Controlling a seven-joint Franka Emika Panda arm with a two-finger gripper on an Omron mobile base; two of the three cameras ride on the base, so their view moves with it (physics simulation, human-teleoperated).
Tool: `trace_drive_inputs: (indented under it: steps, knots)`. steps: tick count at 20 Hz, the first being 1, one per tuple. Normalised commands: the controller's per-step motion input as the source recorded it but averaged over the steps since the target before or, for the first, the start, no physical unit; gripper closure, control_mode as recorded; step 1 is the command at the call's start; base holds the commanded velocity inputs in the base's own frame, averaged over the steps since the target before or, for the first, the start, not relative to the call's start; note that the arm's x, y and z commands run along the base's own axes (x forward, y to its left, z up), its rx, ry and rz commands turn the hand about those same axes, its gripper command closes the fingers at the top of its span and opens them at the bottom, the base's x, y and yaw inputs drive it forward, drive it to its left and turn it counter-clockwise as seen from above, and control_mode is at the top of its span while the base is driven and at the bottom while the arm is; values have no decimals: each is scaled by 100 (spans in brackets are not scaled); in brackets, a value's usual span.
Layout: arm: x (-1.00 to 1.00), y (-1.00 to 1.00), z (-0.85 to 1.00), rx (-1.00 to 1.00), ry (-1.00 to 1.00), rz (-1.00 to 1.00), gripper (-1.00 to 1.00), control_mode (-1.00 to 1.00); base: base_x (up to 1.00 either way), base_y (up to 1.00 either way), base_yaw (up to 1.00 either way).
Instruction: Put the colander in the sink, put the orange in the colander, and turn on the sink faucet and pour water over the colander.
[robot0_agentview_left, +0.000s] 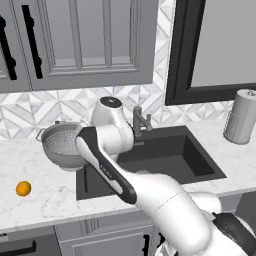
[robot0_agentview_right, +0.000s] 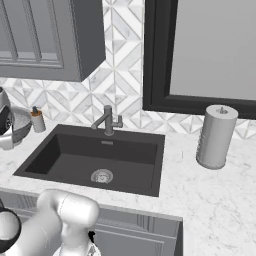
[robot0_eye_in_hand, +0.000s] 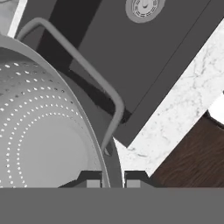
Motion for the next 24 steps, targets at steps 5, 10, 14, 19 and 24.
trace_drive_inputs:
  steps: [5, 10, 14, 19, 24]
  knots:
    - [-42, -81, 12, 1, -2, -3, 100, -100, 0, 0, 0]
    - [-24, -79, 6, 0, 0, 0, 100, -100, 0, 0, 0]
    - [-2, -81, 0, 0, 0, 0, 100, -100, 0, 0, 0]
    - [0, -74, 0, 0, 0, 10, 100, -100, 0, 0, 0]
    - [6, -60, 0, 0, 0, 15, 100, -100, 0, 0, 0]
